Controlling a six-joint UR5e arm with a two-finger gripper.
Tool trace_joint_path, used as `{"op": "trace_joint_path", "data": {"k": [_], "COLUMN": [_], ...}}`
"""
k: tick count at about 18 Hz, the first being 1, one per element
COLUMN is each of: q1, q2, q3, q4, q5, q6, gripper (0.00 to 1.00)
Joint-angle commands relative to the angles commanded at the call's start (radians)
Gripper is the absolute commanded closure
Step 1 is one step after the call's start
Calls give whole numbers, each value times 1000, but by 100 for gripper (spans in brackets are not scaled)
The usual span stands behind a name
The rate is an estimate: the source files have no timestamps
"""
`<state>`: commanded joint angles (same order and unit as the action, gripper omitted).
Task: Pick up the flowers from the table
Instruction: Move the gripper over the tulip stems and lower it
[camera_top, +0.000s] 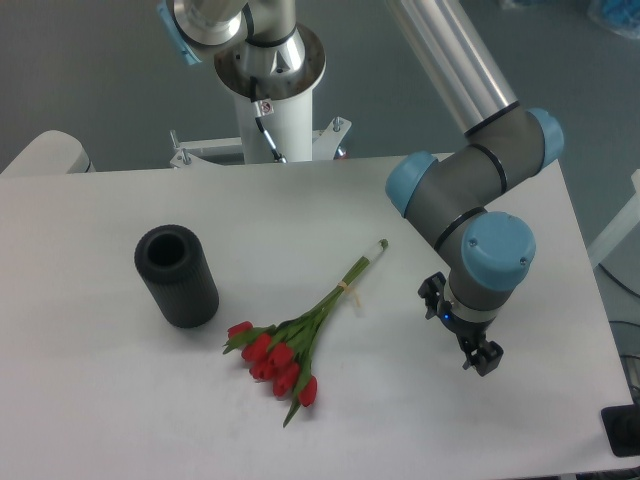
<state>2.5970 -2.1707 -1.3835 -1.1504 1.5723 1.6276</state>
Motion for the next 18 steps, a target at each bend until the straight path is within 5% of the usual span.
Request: {"op": "trace_joint_path", "data": {"k": [4,11,18], "q1": [-9,-61,-117], "q2": [46,115,140], "q3": [-80,-224,-293], "q4": [-29,4,24], "q5": [-29,-43,-43], "q6": [-40,-144,-235], "gripper": [0,0,0]}}
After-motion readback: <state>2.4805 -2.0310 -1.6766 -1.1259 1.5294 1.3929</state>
